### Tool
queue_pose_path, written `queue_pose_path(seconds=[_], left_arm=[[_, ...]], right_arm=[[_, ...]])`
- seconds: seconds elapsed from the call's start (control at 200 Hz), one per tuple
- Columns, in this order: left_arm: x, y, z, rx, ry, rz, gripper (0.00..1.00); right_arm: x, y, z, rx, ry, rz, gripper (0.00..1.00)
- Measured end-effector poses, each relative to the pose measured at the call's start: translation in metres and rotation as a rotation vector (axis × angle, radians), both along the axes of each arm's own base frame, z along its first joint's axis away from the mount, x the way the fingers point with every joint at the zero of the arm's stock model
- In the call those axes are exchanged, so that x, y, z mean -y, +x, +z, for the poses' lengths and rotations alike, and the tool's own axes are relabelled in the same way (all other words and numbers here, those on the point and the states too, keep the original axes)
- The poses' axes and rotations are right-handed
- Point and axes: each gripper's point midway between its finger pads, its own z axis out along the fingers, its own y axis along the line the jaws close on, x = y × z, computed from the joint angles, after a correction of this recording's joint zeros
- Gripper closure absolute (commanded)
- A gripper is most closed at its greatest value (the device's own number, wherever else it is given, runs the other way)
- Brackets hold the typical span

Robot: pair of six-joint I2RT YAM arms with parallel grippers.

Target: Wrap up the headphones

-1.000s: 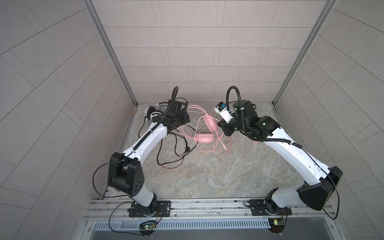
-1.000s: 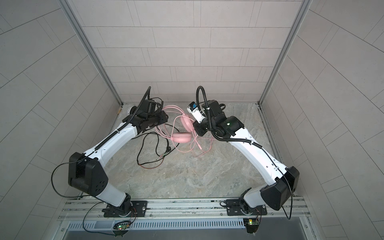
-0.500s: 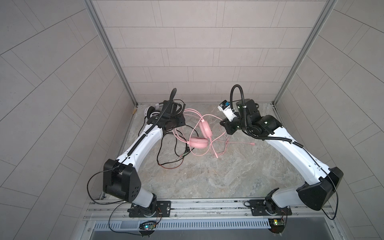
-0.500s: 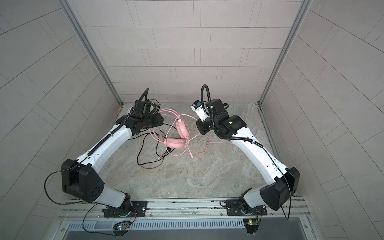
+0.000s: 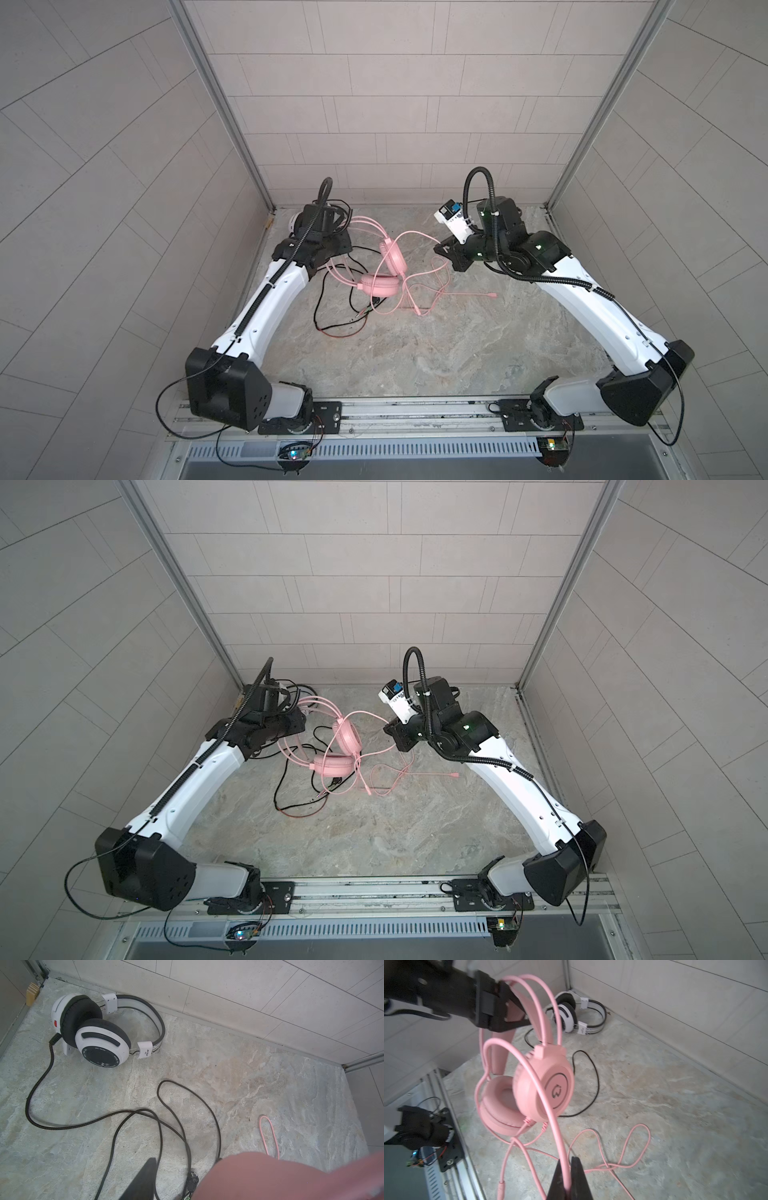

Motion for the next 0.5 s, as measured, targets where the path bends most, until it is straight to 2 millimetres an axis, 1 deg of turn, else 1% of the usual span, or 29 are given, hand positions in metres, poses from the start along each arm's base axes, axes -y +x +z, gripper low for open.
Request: queue_pose_path(seconds=[0.105,0.21,0.275,0.405,0.5], left_arm=[[-0.004,-0.001,-0.002,-0.009,0.017,0.003,1.0],[-0.013,-0.004,-0.001,-0.013,0.03,0.023,1.0],[-0.021,-0.006,0.004,0.003,0.042,0.047,1.0],[-0.036,-0.014,0.017,0.05,0.07,0.1,1.0],[-0.046,-0.02,0.026,0.087,0.093,0.138,1.0]], right_arm=[[-0.019,-0.02,0.016,0.013,0.033,0.097,1.0],[-0.031,-0.034,0.024,0.017,0.022,0.175,1.0],[-0.03,-0.035,0.02,0.01,-0.002,0.184,1.0],[-0.026,-0.037,0.002,-0.042,-0.052,0.193,1.0],[-0.025,-0.04,-0.003,-0.059,-0.068,0.199,1.0]])
